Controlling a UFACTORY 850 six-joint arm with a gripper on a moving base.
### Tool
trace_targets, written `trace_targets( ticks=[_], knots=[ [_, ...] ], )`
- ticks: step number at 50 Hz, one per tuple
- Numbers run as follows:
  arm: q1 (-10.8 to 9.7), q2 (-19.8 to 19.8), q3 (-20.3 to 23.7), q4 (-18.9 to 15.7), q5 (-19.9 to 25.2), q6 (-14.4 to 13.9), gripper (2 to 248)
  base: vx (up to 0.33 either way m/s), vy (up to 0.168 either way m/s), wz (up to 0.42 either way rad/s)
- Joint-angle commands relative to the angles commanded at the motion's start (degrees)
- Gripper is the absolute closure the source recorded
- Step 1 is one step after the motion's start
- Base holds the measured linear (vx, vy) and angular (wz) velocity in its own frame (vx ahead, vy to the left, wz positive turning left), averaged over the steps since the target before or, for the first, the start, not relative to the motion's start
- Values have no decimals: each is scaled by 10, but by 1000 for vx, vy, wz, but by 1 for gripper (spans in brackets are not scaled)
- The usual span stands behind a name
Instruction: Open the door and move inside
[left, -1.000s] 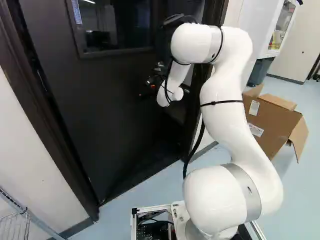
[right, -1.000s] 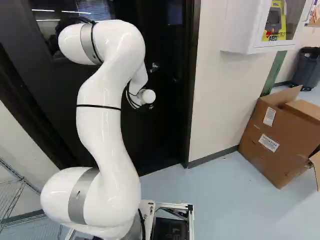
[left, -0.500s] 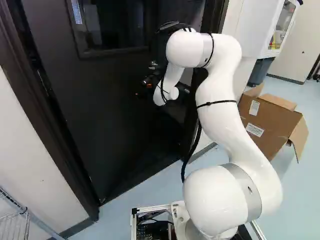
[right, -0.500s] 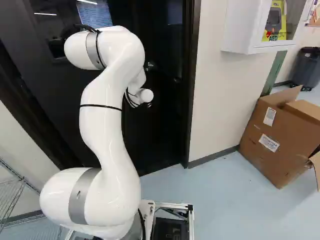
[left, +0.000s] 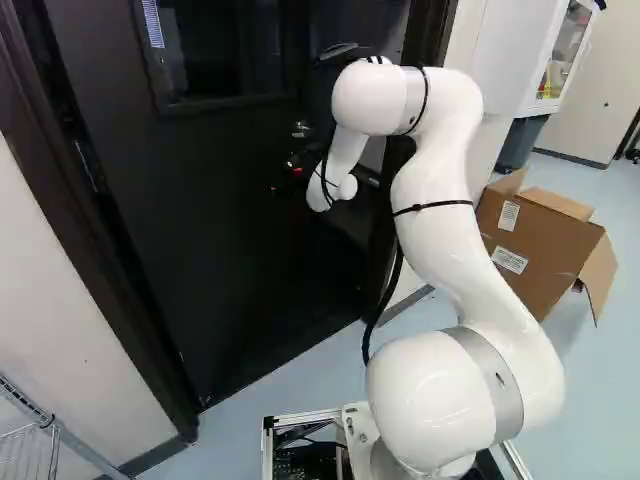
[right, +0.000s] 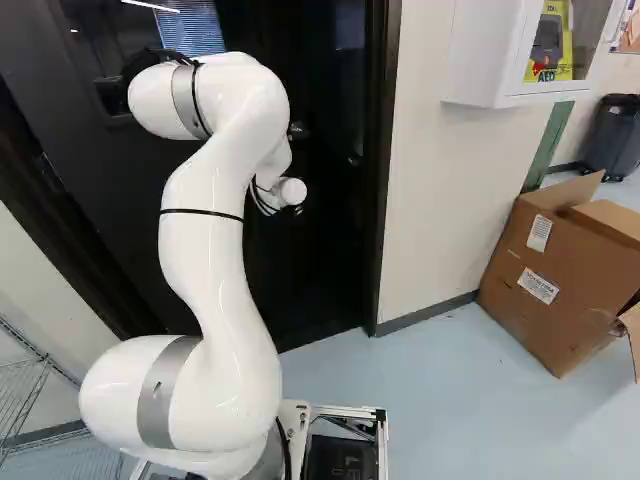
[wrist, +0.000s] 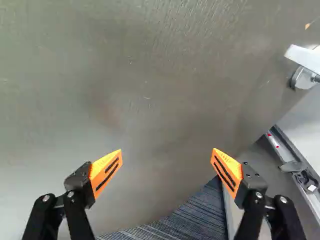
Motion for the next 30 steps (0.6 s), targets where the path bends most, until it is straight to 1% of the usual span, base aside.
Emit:
trace_targets(
  ticks=[30],
  knots=[
    [-10,40,57,0,0,0,3,0,0,0]
  ],
)
